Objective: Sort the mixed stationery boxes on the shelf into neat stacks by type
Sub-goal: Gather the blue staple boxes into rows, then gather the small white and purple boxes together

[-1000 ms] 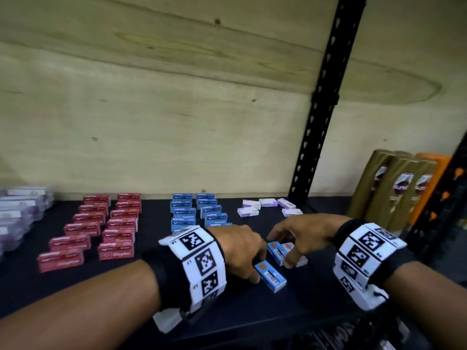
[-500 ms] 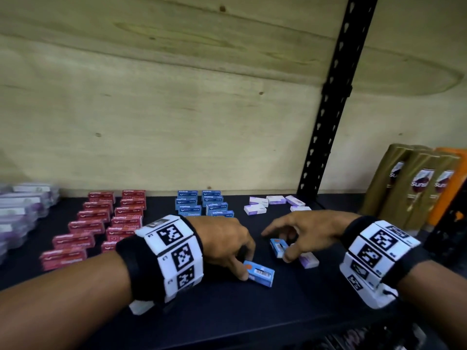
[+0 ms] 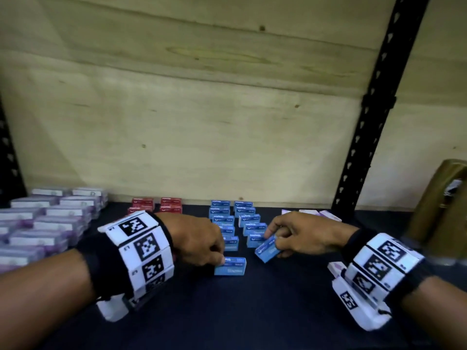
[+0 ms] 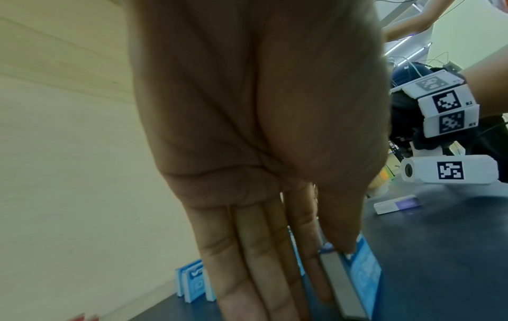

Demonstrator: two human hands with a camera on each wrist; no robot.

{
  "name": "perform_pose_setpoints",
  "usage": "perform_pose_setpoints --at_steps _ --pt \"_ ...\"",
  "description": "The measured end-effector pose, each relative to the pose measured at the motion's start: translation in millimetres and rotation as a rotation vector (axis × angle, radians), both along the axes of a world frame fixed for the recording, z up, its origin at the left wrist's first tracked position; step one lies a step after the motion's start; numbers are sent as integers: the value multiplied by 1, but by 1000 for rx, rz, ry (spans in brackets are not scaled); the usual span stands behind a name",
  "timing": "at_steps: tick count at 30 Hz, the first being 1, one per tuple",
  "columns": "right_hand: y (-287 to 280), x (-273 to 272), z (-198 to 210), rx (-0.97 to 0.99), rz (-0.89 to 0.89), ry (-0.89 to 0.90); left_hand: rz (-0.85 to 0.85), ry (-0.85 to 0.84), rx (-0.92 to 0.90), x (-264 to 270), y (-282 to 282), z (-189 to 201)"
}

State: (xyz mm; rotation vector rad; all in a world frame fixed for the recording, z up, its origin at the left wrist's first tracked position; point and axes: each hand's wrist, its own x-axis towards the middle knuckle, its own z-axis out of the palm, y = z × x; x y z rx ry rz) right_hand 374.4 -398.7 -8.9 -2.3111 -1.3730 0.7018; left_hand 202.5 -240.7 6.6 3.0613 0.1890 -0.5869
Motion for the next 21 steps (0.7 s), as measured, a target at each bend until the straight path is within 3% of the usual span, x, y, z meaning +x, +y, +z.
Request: perform_pose_setpoints --at_steps 6,13,21 --pt "-3 6 1 -137 34 -243 89 -43 -38 -4 7 -4" --pt "7 -2 5 -176 94 -375 93 -71 -28 3 6 -7" --pt "11 -2 3 -177 112 -384 106 -112 -17 6 8 -11"
